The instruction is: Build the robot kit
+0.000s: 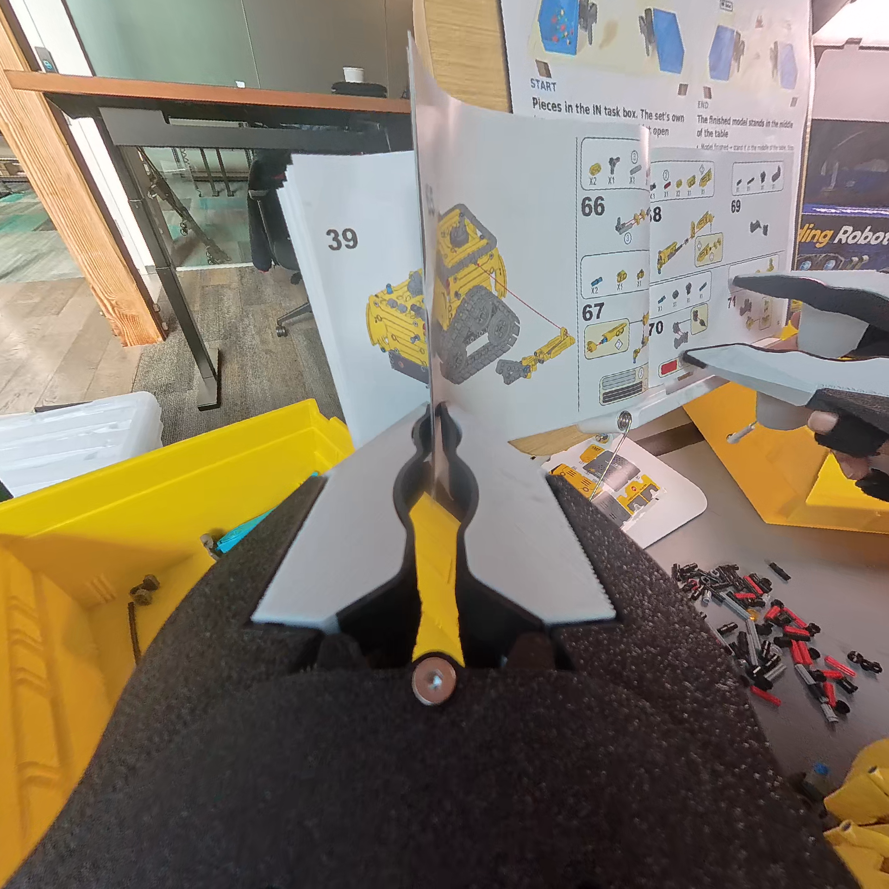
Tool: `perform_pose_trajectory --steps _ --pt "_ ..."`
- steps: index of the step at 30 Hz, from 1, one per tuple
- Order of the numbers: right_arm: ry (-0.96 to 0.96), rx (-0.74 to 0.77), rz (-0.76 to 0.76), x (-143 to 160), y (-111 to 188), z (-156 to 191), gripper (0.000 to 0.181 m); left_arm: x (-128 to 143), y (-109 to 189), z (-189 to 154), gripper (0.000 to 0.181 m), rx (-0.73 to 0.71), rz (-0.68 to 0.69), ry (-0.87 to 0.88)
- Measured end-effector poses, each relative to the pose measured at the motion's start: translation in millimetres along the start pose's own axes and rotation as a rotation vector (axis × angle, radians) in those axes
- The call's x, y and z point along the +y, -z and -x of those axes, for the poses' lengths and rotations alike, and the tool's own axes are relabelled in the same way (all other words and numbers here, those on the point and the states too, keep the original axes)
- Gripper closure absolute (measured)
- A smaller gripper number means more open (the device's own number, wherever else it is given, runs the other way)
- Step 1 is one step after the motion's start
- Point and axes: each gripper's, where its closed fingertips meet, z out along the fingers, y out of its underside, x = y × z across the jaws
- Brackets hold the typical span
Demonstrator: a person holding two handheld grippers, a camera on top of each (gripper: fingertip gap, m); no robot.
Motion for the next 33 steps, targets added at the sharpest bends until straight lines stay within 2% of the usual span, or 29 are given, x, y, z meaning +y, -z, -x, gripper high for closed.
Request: perform_pose_trajectory --steps 8,20,26,28,30,33 --pt "-0.027 0.001 -0.096 -16.1 11.5 -16.6 0.111 -3.3 1.2 -0.8 0.181 0.005 -0.021 -0.006" --pt "-0.058 0.035 -0.095 -7.0 11.8 -36.8 0.106 -7.5 2.3 -1.8 0.181 -0.002 -0.042 -0.024" --pt "-0.061 0.055 -0.094 -13.5 10.1 -44.5 0.104 -9.0 3.1 -2.6 0.180 0.004 -0.050 -0.018" --pt "-0.065 0.074 -0.068 -13.6 7.8 -53.1 0.094 -9.9 3.3 -3.4 0.180 0.008 -0.053 -0.015" --pt "-0.092 0.084 -0.013 -8.3 3.9 -62.8 0.074 -11.9 4.0 -4.4 0.180 0.012 -0.061 -0.012" --pt "-0.155 0.061 0.052 -2.2 -1.4 -71.0 0.055 -14.1 4.6 -5.5 0.181 0.014 -0.071 -0.008"
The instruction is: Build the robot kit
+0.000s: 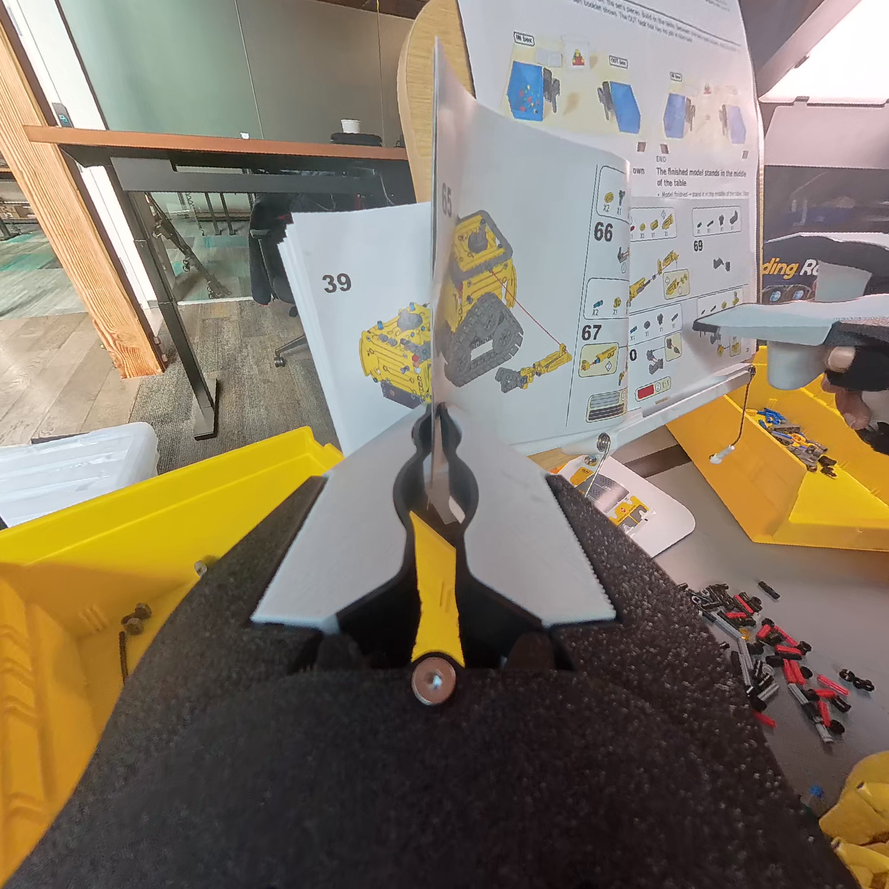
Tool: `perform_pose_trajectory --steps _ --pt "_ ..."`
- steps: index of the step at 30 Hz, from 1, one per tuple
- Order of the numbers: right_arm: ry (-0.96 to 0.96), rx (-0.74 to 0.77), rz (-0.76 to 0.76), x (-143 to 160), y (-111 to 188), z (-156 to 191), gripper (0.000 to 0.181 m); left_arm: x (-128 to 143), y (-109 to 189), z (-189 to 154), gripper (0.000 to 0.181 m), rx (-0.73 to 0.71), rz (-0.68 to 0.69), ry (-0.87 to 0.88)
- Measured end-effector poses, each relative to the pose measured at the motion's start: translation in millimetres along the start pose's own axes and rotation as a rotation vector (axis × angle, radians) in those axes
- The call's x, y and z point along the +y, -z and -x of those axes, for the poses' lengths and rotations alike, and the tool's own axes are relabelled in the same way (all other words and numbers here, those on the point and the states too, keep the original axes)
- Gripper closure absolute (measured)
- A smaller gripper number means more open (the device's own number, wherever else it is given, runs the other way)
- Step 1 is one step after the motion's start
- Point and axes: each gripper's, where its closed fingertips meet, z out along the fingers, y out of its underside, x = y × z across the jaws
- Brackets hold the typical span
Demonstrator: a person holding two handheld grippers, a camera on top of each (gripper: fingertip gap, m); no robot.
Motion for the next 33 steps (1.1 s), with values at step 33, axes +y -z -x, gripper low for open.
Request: perform_pose_trajectory --steps 33 --pt "-0.062 0.115 0.015 25.3 -2.5 -21.3 0.051 10.0 -5.3 -4.7 0.181 0.022 0.026 0.056"
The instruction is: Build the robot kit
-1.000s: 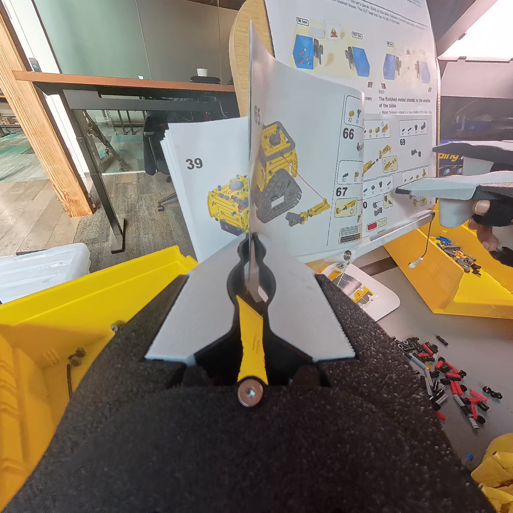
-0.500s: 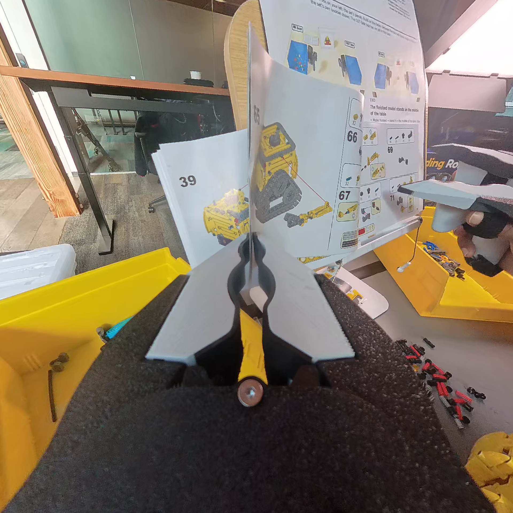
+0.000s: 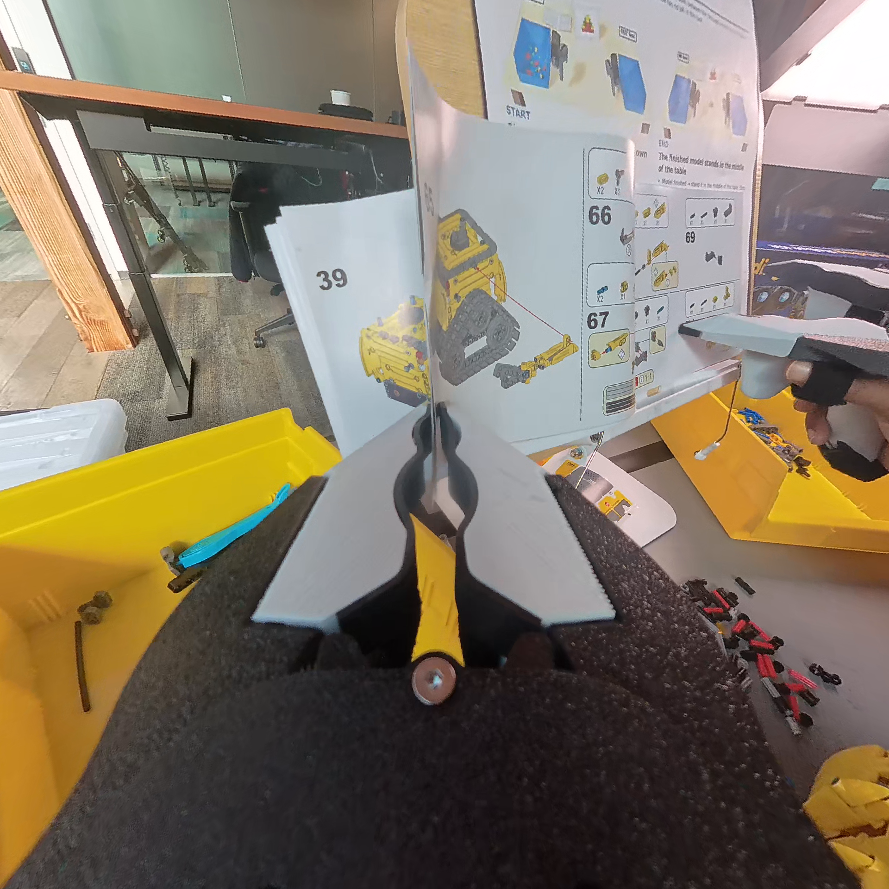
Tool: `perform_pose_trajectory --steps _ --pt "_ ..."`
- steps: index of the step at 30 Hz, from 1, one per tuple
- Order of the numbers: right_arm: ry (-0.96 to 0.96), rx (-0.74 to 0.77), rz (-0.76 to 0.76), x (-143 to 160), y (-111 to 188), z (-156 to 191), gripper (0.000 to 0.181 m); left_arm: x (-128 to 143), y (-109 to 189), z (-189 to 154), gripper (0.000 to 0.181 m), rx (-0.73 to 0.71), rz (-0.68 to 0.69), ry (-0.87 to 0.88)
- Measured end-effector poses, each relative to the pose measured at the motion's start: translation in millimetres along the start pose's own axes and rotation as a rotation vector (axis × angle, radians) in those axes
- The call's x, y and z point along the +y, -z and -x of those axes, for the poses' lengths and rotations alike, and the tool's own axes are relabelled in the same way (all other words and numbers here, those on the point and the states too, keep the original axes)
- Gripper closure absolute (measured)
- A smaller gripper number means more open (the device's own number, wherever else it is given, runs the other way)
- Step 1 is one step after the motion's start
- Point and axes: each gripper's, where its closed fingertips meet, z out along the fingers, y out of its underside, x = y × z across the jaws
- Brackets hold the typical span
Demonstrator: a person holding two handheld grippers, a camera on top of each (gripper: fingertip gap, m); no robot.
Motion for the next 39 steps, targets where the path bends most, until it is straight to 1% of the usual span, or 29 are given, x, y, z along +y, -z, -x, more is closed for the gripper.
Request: perform_pose_trajectory --steps 4,9,13,17,20,22,25,27,29,31,32,34,35,36,37,39 --pt "-0.035 -0.001 0.010 3.7 0.0 -7.0 0.051 4.5 -2.9 -1.6 0.180 -0.001 0.016 -0.006" --pt "-0.030 -0.032 0.002 2.3 0.5 -3.4 0.056 7.6 -4.4 -1.2 0.180 -0.007 0.024 -0.007" --pt "-0.086 -0.060 0.015 7.1 -2.1 -6.5 0.051 6.0 -4.0 -2.1 0.180 -0.005 0.017 -0.008" --pt "-0.086 -0.064 0.011 7.0 -1.4 -7.5 0.053 1.9 -4.1 -8.7 0.181 0.019 0.000 -0.002" --pt "-0.083 -0.061 0.016 6.3 -0.2 -7.7 0.056 -5.3 -5.4 -26.7 0.181 0.091 -0.028 0.024" --pt "-0.071 -0.042 0.001 0.8 3.0 -10.9 0.064 -12.6 -7.4 -51.7 0.181 0.181 -0.055 0.052" --pt "-0.091 -0.065 -0.068 -18.1 13.7 -12.6 0.068 -16.0 -12.7 -94.1 0.181 0.292 -0.064 0.030" --pt "-0.117 -0.122 -0.105 -29.4 21.9 -9.5 0.075 -12.2 -17.1 -111.7 0.181 0.317 -0.046 -0.002" --pt "-0.122 -0.210 -0.150 -40.7 31.4 -0.3 0.088 -10.0 -19.5 -122.9 0.181 0.335 -0.042 -0.013" --pt "-0.113 -0.364 -0.198 -52.2 44.5 20.9 0.098 -8.1 -21.4 -130.5 0.181 0.348 -0.040 -0.018" --pt "-0.111 -0.477 -0.211 -56.6 53.7 37.5 0.099 -7.3 -22.4 -133.3 0.181 0.350 -0.041 -0.024" --pt "-0.128 -0.703 -0.211 -62.6 75.6 70.4 0.097 -5.9 -24.1 -139.8 0.181 0.358 -0.044 -0.030" --pt "-0.141 -0.802 -0.205 -65.8 87.3 84.6 0.093 -5.7 -24.7 -144.5 0.181 0.365 -0.048 -0.034" --pt "-0.155 -0.875 -0.190 -68.6 96.7 95.5 0.085 -5.3 -25.1 -150.3 0.181 0.375 -0.052 -0.044" --pt "-0.158 -0.915 -0.165 -69.8 102.6 103.3 0.077 -4.6 -25.4 -157.3 0.181 0.387 -0.053 -0.062" --pt "-0.133 -0.931 -0.109 -67.6 107.4 112.9 0.064 -1.8 -24.9 -176.2 0.178 0.430 -0.049 -0.118"
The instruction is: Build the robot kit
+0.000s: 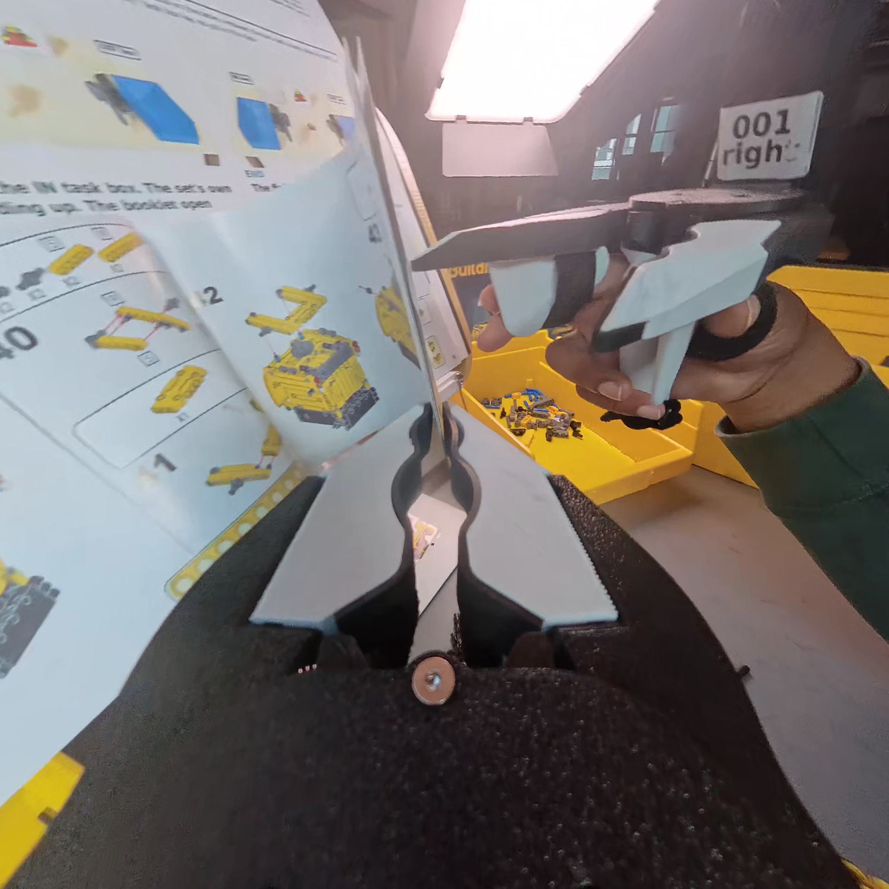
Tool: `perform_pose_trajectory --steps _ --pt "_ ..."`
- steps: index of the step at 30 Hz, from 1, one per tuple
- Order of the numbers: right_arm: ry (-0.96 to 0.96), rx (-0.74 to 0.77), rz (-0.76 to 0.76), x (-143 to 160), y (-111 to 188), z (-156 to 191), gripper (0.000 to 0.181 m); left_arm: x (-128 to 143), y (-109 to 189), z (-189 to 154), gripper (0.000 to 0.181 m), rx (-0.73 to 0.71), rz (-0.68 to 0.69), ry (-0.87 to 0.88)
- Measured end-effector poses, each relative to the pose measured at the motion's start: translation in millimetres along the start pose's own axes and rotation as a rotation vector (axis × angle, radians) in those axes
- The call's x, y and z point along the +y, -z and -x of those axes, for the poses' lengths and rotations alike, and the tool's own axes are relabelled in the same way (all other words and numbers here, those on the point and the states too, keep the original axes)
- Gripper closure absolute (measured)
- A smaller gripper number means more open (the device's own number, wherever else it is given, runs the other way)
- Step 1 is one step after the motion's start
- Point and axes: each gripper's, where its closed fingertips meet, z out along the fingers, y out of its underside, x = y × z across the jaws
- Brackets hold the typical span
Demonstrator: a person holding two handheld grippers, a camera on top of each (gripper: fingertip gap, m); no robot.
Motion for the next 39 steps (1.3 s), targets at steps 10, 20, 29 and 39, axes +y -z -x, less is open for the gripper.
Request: perform_pose_trajectory --steps 10,20,29,39 --pt "0.049 0.285 0.255 36.0 20.0 -46.3 0.106 22.0 -16.9 -56.2 0.148 0.200 0.115 -0.174" --pt "-0.232 0.368 0.002 34.3 55.4 -110.3 0.119 25.1 12.1 36.2 0.157 -0.126 0.202 -0.110" --pt "-0.380 0.239 -0.140 41.6 58.0 -121.6 0.128 18.2 30.4 63.1 0.157 -0.174 0.163 -0.032" --pt "-0.366 0.257 -0.167 43.0 60.0 -126.6 0.150 22.3 36.4 73.7 0.157 -0.201 0.179 -0.028"
